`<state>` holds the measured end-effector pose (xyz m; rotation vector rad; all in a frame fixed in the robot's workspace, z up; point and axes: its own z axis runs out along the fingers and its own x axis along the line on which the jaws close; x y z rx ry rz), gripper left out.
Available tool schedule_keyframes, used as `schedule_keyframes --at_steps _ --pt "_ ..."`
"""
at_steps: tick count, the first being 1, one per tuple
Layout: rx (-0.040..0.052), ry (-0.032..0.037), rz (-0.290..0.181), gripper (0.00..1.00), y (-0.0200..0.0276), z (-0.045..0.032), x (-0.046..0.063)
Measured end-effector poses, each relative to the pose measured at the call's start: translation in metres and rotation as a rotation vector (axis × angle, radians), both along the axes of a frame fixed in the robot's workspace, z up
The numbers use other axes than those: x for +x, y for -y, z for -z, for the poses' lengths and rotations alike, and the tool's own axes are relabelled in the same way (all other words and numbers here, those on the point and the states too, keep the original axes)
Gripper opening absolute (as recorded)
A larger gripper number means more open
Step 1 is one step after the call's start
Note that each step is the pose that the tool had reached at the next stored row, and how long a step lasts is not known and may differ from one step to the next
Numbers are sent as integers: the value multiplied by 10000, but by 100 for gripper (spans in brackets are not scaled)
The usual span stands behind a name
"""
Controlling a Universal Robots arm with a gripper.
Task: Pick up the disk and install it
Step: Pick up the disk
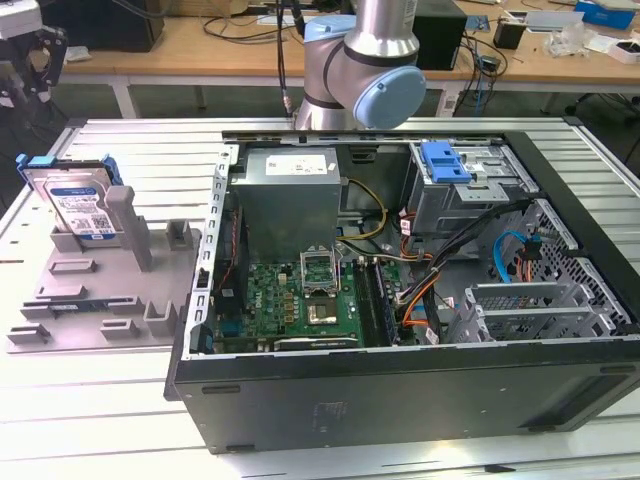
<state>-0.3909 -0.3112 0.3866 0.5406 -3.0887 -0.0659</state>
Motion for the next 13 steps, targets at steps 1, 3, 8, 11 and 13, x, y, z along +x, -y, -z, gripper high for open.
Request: schedule_keyframes --at_steps 1,3,8,11,13 --pt "0 -8 -180 29 0 1 0" --pt "0 -29 -682 42 0 4 0" --pt "1 -90 -1643 48 0 8 0" --pt "-1 -102 -2086 48 0 9 1" --pt "-3 -109 -2485 48 1 9 1"
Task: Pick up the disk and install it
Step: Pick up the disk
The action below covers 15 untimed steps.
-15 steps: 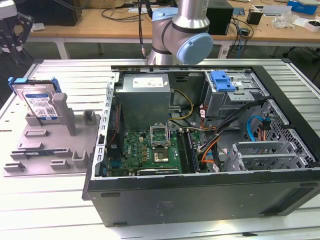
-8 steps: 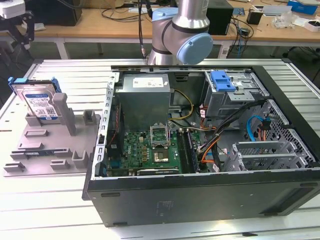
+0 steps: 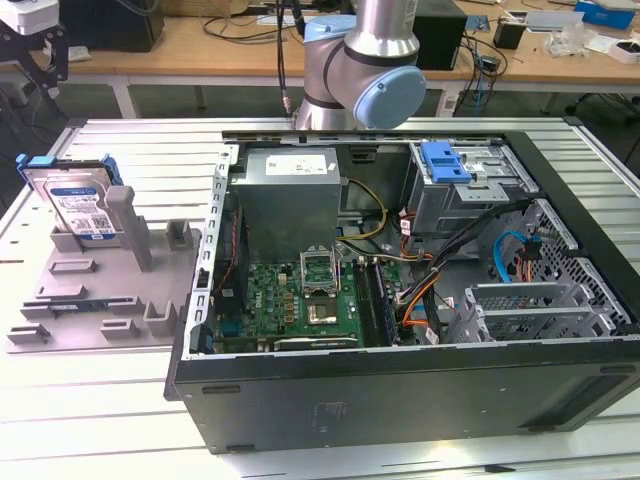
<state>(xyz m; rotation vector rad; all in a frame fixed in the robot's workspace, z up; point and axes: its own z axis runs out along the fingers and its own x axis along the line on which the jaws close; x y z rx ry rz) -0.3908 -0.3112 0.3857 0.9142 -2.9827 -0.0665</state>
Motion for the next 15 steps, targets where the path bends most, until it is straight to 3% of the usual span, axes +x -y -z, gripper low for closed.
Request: schedule_keyframes --at_steps 15 --pt "0 -2 -3525 48 0 0 0"
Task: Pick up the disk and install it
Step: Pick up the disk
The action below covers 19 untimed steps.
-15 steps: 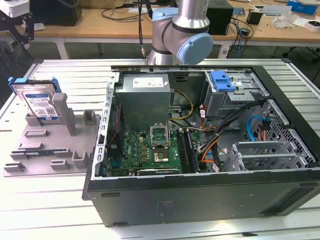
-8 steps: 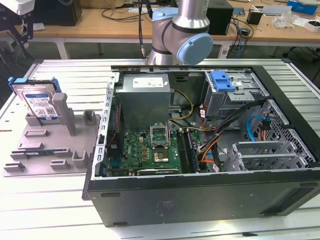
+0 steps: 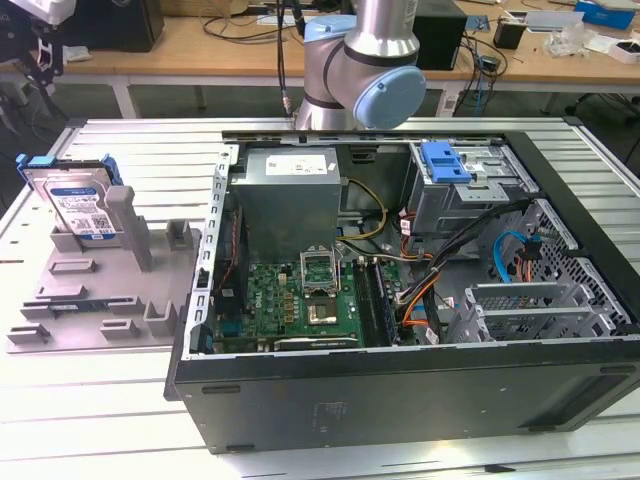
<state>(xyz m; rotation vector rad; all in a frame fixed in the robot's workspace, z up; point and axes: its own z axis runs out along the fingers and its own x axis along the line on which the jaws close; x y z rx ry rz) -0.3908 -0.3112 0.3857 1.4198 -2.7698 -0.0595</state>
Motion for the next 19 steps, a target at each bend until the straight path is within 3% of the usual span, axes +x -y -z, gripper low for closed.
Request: schedule_keyframes --at_steps 11,13,19 --pt "0 0 -2316 48 0 0 0" --pt "0 0 -3003 48 0 0 0" --pt "0 1 -4158 48 0 0 0"
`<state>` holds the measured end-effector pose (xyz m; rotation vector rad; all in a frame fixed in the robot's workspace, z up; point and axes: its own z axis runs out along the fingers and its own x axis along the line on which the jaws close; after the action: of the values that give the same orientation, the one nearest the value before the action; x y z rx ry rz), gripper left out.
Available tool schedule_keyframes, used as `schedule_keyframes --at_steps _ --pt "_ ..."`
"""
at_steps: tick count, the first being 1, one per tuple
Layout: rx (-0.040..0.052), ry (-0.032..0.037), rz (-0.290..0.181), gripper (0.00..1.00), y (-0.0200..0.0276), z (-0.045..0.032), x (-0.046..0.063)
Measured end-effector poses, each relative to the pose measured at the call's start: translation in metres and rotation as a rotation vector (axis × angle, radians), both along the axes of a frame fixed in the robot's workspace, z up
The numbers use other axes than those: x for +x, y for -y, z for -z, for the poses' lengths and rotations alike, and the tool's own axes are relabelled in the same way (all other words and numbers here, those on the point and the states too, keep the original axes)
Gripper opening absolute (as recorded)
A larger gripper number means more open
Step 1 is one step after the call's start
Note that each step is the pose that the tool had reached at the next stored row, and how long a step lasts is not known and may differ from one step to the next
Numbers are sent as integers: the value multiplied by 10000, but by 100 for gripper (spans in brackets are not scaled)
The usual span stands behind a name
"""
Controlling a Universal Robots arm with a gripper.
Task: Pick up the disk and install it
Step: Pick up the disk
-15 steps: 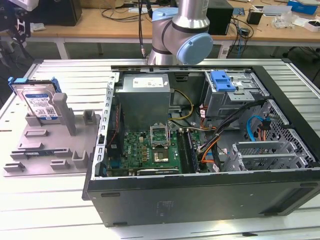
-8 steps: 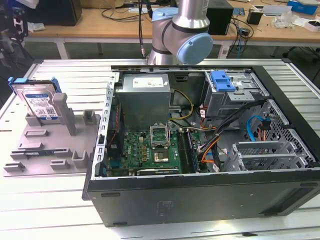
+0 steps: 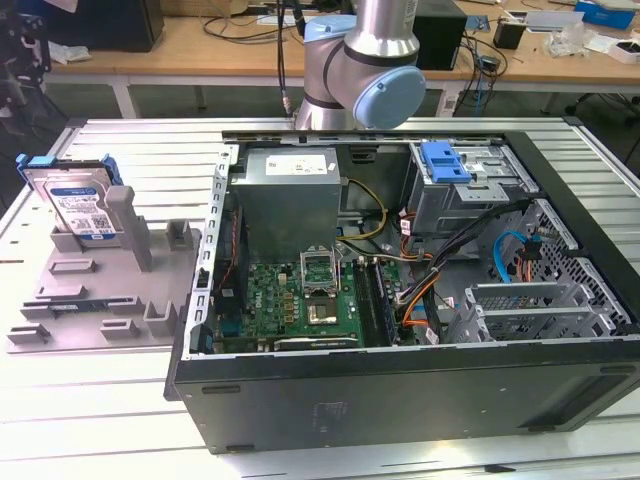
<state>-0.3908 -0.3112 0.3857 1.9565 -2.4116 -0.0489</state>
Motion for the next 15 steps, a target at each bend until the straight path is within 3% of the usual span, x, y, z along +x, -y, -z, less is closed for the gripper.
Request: schedule_keyframes --at_steps 13,15 --pt "-3 0 -2681 48 0 8 0" --pt "-9 -2 -2874 48 0 7 0"
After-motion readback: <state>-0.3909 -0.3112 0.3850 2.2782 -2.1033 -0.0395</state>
